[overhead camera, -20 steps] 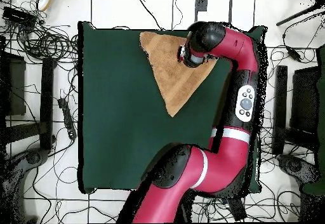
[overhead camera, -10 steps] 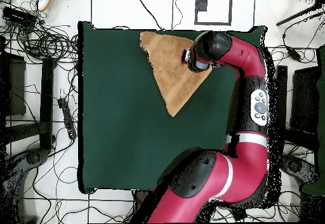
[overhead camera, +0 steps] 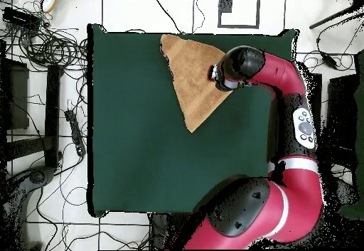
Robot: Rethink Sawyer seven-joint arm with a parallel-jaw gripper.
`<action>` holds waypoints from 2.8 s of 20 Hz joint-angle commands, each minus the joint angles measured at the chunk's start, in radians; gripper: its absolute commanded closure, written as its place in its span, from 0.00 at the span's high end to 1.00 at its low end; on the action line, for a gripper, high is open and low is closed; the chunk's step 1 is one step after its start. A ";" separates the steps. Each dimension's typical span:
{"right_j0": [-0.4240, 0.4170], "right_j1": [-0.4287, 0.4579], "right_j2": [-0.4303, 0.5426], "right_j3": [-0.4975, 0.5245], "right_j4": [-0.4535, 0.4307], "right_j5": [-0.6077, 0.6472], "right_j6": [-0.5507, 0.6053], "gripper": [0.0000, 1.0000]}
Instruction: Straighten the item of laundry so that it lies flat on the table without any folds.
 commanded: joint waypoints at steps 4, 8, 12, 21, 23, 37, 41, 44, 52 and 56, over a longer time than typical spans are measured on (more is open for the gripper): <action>-0.053 -0.056 0.049 0.334 -0.124 -0.078 -0.401 1.00; -0.071 -0.068 0.064 0.371 -0.140 -0.099 -0.392 1.00; -0.071 -0.082 0.061 0.397 -0.161 -0.117 -0.385 1.00; -0.115 -0.093 0.075 0.448 -0.195 -0.156 -0.392 1.00; -0.123 -0.098 0.076 0.457 -0.201 -0.167 -0.397 1.00; -0.035 -0.212 0.104 0.283 -0.128 0.239 -0.396 1.00; -0.006 -0.206 0.121 0.151 -0.131 0.441 -0.419 1.00; 0.018 -0.176 0.142 0.020 -0.145 0.566 -0.413 1.00; 0.108 0.066 0.222 -0.316 -0.162 0.548 -0.251 1.00; 0.137 0.153 0.253 -0.403 -0.185 0.478 -0.207 1.00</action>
